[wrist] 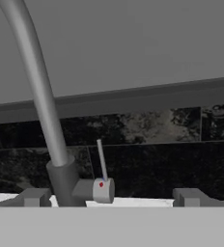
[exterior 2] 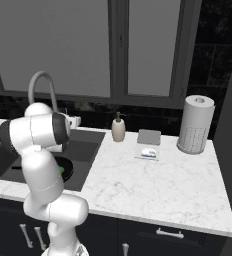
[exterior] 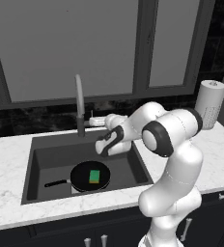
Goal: Pick the pan and sponge and place them into the sink. Then turn on the water.
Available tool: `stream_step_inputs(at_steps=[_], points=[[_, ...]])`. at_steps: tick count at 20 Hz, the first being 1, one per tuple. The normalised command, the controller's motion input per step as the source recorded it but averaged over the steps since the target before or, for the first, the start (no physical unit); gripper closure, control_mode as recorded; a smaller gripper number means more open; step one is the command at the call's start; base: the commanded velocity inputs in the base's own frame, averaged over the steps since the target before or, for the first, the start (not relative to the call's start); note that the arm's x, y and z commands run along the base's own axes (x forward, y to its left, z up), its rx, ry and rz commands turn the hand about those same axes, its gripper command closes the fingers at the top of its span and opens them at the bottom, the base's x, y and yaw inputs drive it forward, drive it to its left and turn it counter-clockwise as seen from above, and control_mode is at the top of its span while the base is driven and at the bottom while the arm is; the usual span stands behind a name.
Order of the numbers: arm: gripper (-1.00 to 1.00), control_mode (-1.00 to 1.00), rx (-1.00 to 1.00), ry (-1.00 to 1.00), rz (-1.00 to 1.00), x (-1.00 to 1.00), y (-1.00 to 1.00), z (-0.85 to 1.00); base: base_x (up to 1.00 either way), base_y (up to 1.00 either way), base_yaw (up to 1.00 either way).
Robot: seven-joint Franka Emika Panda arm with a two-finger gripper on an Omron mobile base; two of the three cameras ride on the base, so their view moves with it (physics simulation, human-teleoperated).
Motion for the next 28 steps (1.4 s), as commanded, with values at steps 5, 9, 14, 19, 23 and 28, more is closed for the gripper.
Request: stream_step_inputs(at_steps=[5, 9, 14, 19, 23, 28], points=[[-1.00, -1.00, -0.01, -0.01, 0.00, 0.17, 0.10, -0.15, 0.00, 0.00, 0.00], [-1.00, -1.00, 0.00, -0.01, 0.00, 0.22, 0.11, -0.10, 0.00, 0.00, 0.00], [-1.00, -1.00, 0.00, -0.02, -0.04, 0.25, 0.10, -0.07, 0.00, 0.00, 0.00], [-1.00, -1.00, 0.00, -0.01, -0.06, 0.13, 0.03, -0.06, 0.00, 0.00, 0.00], [-1.00, -1.00, 0.00, 0.00, -0.02, 0.04, 0.03, -0.06, 0.00, 0.00, 0.00], [-1.00, -1.00, 0.00, 0.00, 0.00, 0.13, 0.06, -0.03, 0.00, 0.00, 0.00]])
